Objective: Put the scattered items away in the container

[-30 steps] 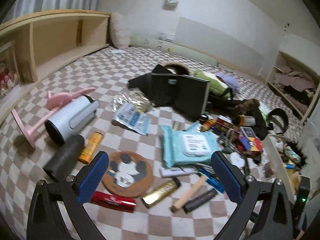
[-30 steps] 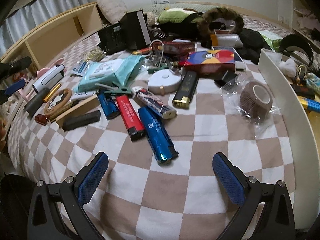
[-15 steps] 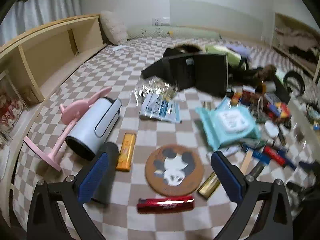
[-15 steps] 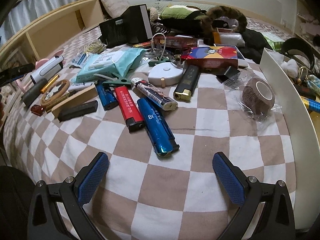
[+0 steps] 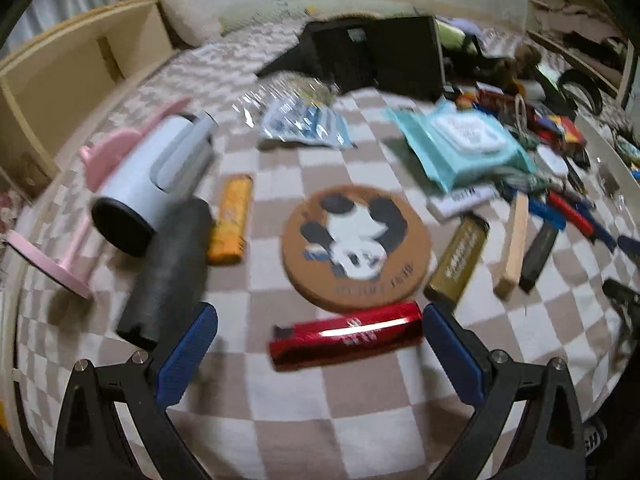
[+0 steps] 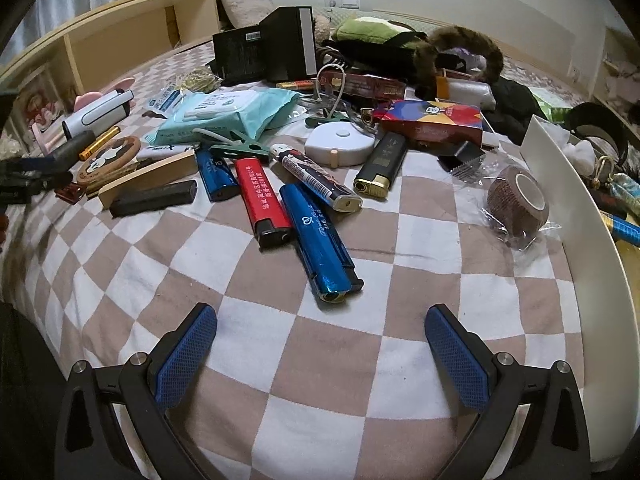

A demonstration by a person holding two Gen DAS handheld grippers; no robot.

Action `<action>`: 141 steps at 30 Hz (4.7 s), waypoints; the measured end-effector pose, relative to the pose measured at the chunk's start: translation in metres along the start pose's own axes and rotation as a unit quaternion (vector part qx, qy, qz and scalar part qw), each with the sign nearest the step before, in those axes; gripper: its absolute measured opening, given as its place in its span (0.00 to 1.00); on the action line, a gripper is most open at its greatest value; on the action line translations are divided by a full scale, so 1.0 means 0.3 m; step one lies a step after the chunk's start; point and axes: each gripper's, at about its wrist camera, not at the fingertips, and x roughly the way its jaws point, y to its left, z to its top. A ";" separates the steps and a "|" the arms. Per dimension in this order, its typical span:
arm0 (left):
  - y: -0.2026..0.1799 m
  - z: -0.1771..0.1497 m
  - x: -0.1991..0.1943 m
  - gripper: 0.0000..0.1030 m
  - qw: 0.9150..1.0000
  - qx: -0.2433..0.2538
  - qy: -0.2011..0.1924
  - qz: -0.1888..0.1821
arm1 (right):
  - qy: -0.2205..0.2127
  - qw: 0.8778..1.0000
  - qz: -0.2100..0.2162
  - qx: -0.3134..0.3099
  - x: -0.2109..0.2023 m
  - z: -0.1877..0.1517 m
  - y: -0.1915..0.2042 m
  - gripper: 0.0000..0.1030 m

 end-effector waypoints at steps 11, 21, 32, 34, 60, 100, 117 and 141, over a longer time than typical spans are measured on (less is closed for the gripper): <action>-0.022 -0.027 0.047 1.00 1.000 -0.006 -0.001 0.004 | -0.006 1.000 -0.001 -0.002 -0.001 -0.002 0.004 1.00; -0.015 -0.039 0.050 1.00 1.000 -0.011 -0.018 0.008 | -0.007 1.000 -0.006 -0.001 0.010 0.005 0.004 1.00; -0.014 -0.051 0.060 1.00 0.999 -0.015 -0.034 0.005 | 0.002 1.000 0.007 0.026 0.001 0.012 -0.017 1.00; -0.007 -0.052 0.066 1.00 0.999 -0.022 -0.032 -0.003 | 0.003 0.999 0.020 0.044 -0.025 0.003 -0.031 1.00; 0.002 -0.059 0.048 0.93 0.999 -0.029 -0.035 -0.022 | -0.006 0.986 0.091 0.137 -0.086 0.105 -0.215 1.00; 0.021 -0.100 0.025 0.81 0.997 -0.042 -0.064 -0.030 | 0.012 0.986 -0.081 0.147 0.070 0.111 -0.061 0.87; 0.035 -0.102 0.028 0.81 0.996 -0.046 -0.069 -0.037 | -0.023 0.979 -0.105 0.174 0.089 0.117 0.000 0.81; 0.041 -0.061 -0.002 0.80 0.998 -0.049 -0.046 -0.020 | 0.000 0.987 0.018 0.162 -0.040 0.063 -0.053 0.81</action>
